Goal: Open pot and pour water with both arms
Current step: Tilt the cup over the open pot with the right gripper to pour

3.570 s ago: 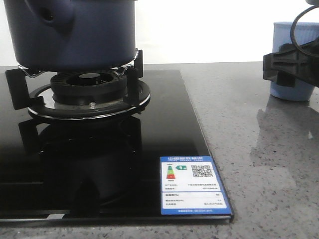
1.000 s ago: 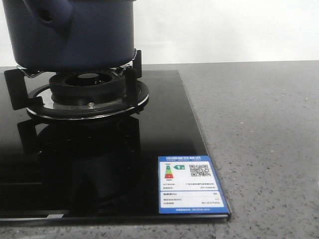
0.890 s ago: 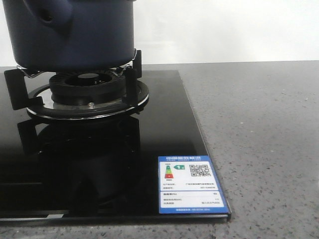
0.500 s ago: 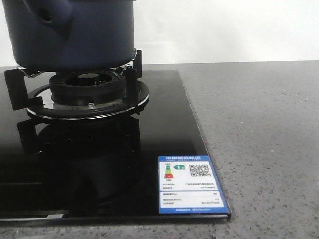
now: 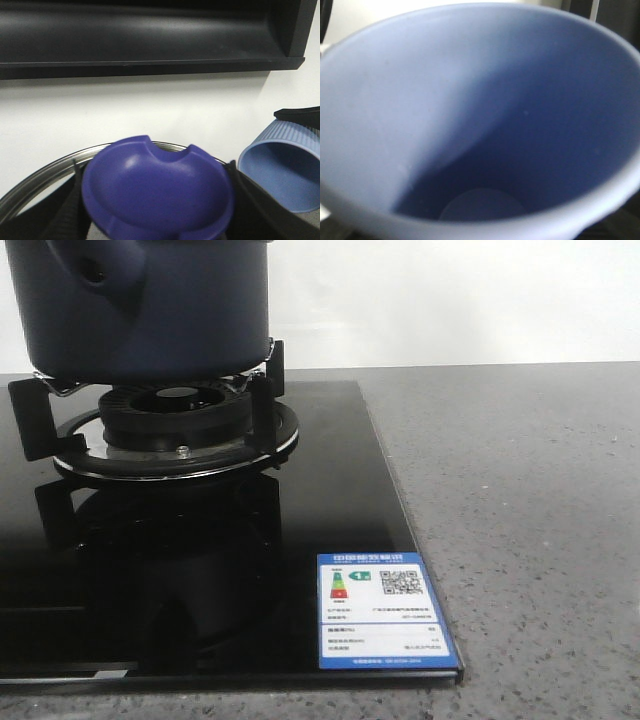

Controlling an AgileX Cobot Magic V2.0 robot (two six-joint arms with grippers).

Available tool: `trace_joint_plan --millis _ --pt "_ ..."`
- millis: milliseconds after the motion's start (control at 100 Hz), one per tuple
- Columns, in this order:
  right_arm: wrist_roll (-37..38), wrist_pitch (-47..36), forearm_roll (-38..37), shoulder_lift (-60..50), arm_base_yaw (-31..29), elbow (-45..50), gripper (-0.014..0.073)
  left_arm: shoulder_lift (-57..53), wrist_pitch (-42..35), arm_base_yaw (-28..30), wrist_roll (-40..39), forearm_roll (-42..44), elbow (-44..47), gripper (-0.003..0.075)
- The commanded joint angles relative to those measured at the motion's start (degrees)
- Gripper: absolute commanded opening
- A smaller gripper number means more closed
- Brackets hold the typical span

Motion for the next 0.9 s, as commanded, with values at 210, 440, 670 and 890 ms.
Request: trace_joint_plan --millis 210,440,670,890 --pt "-0.3 0.1 -3.1 -2.7 0.1 -2.1 0.0316 -1.0 -5.5 0.2 -0.1 -0.1 -2.1 0.0372" --pt "-0.2 0.1 -3.1 -2.7 0.1 -2.1 0.0316 -1.0 -5.5 0.2 -0.1 -0.1 -2.1 0.0372" --pt "4.1 0.3 -0.8 -2.7 0.1 -2.1 0.0316 -1.0 -5.5 0.2 -0.1 -0.1 -2.1 0.0372" --pt "18.6 5.5 4.7 -2.7 0.1 -2.1 0.0316 -1.0 -5.5 0.2 -0.1 -0.1 -2.1 0.0372"
